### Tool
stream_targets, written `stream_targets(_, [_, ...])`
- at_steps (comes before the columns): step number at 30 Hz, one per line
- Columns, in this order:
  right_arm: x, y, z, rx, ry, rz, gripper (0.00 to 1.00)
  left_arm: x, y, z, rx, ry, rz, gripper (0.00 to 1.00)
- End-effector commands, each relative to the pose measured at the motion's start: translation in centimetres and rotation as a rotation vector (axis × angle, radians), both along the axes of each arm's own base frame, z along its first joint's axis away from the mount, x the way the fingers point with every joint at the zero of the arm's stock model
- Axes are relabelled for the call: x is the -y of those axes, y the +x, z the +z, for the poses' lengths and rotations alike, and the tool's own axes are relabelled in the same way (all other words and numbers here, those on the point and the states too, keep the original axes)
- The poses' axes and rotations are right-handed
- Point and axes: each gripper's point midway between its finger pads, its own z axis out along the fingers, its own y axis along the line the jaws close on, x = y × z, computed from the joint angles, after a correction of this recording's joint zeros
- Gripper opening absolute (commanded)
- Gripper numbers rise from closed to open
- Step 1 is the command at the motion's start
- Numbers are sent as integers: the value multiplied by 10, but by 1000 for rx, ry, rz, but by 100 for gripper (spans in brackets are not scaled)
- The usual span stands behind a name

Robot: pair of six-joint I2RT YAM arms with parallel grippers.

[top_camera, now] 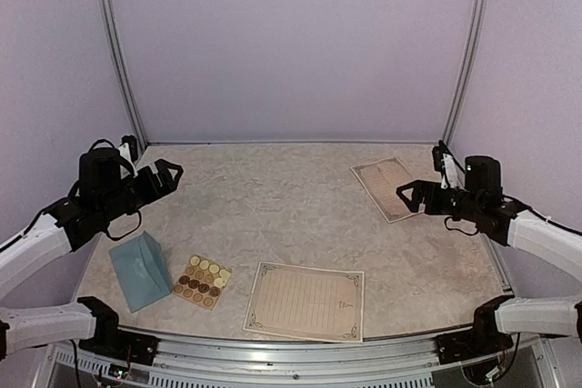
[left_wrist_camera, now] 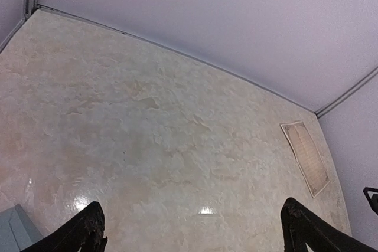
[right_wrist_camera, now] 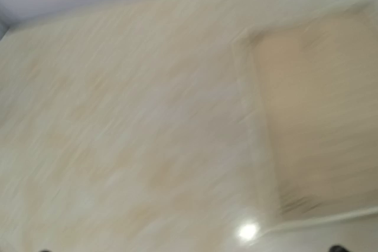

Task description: Place the letter into the envelope and seal it

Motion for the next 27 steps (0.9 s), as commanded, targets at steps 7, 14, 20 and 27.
stream_targets(7, [-107, -83, -82, -409, 107, 276, 94, 139, -75, -68, -251, -54, -380, 90])
stream_targets(14, [-126, -121, -102, -549, 178, 330, 93, 184, -114, -103, -364, -179, -533, 76])
stream_targets(20, [-126, -127, -121, -605, 180, 294, 90, 200, -126, -129, -432, -170, -579, 66])
stream_targets(27, [-130, -123, -131, -627, 194, 277, 88, 202, -123, -152, -470, -136, -557, 57])
